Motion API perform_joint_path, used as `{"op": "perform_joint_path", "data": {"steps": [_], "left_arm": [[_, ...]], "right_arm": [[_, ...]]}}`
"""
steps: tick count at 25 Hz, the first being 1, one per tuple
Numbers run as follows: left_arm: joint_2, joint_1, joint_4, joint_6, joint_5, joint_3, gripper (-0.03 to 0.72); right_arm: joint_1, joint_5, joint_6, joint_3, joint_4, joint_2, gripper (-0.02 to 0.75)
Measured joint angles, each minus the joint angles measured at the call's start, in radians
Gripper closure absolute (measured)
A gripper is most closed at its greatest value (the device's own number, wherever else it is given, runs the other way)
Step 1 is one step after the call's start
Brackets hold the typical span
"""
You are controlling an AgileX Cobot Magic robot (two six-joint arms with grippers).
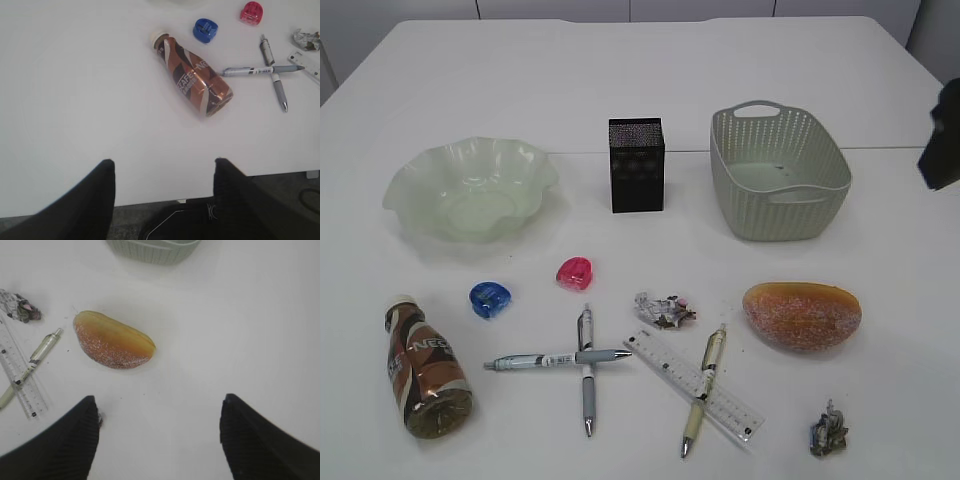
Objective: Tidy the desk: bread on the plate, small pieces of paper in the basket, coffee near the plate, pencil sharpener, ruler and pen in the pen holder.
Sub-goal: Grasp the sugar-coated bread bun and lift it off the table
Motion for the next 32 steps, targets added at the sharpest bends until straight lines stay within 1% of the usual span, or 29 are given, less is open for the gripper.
{"op": "perform_joint_path", "data": {"steps": [3,8,15,17,21,24,28,32], "left_arm": [[0.000,-0.007,-0.002,0.000,0.000,0.000,0.234],[0.005,-0.014,-0.002,0.000,0.000,0.000,0.238],[0.005,-0.014,0.014,0.000,0.000,0.000,0.241],[0.005,-0.014,0.018,0.000,0.000,0.000,0.241],[0.005,-0.014,0.029,0.000,0.000,0.000,0.243],[0.005,-0.014,0.034,0.000,0.000,0.000,0.244],[0.005,-0.014,0.045,0.000,0.000,0.000,0.244],[0.005,-0.014,0.074,0.000,0.000,0.000,0.245]], "right_arm": [[0.034,0.002,0.000,-0.013,-0.019,0.077,0.186],[0.038,-0.011,-0.049,-0.015,-0.027,0.175,0.186],[0.039,-0.065,-0.313,-0.015,-0.027,0.272,0.186],[0.039,-0.084,-0.413,-0.015,-0.022,0.293,0.187],[0.039,-0.115,-0.572,-0.015,-0.003,0.332,0.209],[0.039,-0.151,-0.602,-0.015,0.002,0.369,0.219],[0.039,-0.191,-0.611,-0.015,0.080,0.429,0.216],[0.040,-0.213,-0.616,-0.015,0.117,0.476,0.186]]}}
